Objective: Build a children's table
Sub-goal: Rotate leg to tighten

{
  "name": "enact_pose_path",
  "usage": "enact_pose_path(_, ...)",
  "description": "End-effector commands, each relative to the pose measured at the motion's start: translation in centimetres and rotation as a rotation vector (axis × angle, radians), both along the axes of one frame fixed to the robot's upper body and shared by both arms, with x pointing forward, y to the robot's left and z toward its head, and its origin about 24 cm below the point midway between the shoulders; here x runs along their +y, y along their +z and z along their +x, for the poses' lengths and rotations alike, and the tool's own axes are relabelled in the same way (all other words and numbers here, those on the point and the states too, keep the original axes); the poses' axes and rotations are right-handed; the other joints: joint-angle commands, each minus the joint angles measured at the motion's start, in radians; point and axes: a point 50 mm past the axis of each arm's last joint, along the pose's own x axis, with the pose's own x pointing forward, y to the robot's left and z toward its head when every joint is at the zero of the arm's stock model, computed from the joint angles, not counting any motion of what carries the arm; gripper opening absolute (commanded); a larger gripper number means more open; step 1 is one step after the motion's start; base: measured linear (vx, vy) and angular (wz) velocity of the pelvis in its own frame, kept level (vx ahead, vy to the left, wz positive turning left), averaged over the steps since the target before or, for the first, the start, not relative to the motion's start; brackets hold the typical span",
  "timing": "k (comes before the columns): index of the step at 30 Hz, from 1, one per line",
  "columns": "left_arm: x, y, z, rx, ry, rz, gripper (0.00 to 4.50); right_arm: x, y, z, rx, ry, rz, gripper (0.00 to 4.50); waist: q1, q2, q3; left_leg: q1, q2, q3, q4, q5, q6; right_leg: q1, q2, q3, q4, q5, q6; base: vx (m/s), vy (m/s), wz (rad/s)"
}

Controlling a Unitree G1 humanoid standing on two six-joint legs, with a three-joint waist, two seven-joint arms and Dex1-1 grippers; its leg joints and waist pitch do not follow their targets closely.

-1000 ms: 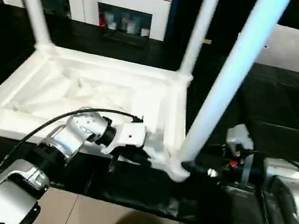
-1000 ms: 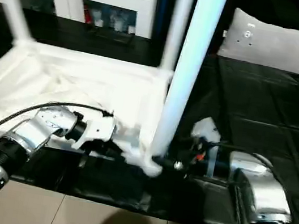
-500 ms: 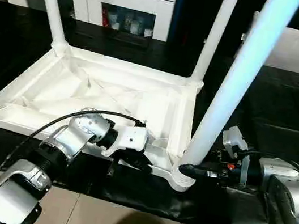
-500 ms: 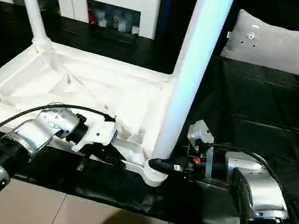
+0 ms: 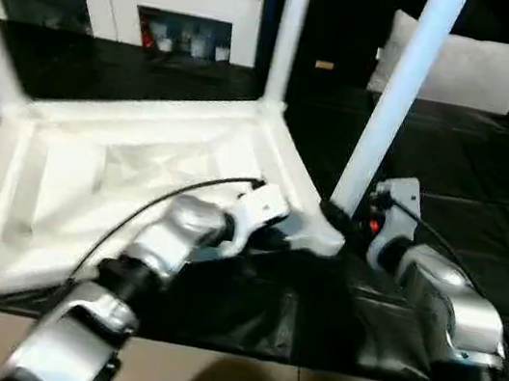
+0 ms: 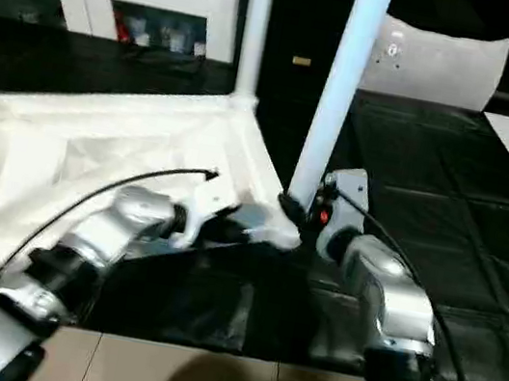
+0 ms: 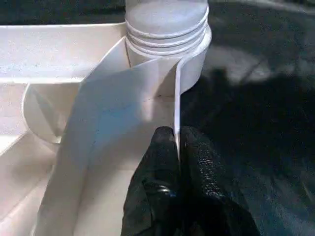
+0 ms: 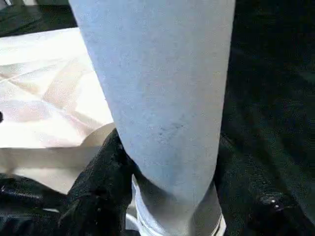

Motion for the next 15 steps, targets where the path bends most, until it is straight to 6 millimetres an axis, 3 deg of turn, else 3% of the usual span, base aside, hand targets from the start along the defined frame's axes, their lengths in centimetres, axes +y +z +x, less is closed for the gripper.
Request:
enact_pose_path(1, -1.6, 1.3, 0.0, -0.046, -0.02, -0.058, 0.0, 1.3, -0.7, -0.3, 0.02, 0.064, 0.006, 2.7, 0.003, -0.015, -0.061, 0.0, 0.066, -0.028, -0.06, -0.057, 0.071, 0.055, -0.134, 0.074, -0.091, -0.19, -0.099, 0.0, 0.0, 0.0)
enact_pose_path(4, -1.0, 1.4, 0.1, -0.075, -0.042, -0.03, 0.0, 0.6, -0.2, -0.7, -0.013, 0.099, 0.059, 3.1, 0.003, -0.013, -0.059, 0.001, 0.067, -0.029, -0.06, -0.072, 0.08, 0.056, -0.135, 0.073, -0.092, -0.191, -0.104, 0.0, 0.0, 0.0)
enact_pose_path(6, -0.4, 1.3, 0.1, -0.085, -0.063, -0.019, 0.0, 0.1, 0.2, -0.9, -0.041, 0.133, 0.059, 3.1, 0.005, -0.012, -0.059, 0.001, 0.067, -0.028, -0.06, -0.08, 0.08, 0.057, -0.136, 0.074, -0.094, -0.204, -0.098, 0.0, 0.0, 0.0)
enact_pose_path(13, 1.8, 1.4, -0.4, -0.122, -0.242, -0.001, 0.0, -2.3, 1.2, -2.1, -0.097, 0.365, -0.015, 3.8, 0.01, -0.01, -0.062, -0.006, 0.065, -0.028, -0.055, -0.063, 0.104, 0.06, -0.133, 0.072, -0.088, -0.164, -0.089, 0.0, 0.0, 0.0)
enact_pose_path(15, 2.1, 1.4, -0.4, -0.116, -0.269, 0.013, 0.0, -2.5, 1.2, -2.3, -0.093, 0.399, -0.046, 3.8, 0.01, -0.009, -0.063, -0.006, 0.067, -0.028, -0.054, -0.052, 0.112, 0.057, -0.13, 0.069, -0.087, -0.153, -0.091, 0.0, 0.0, 0.0)
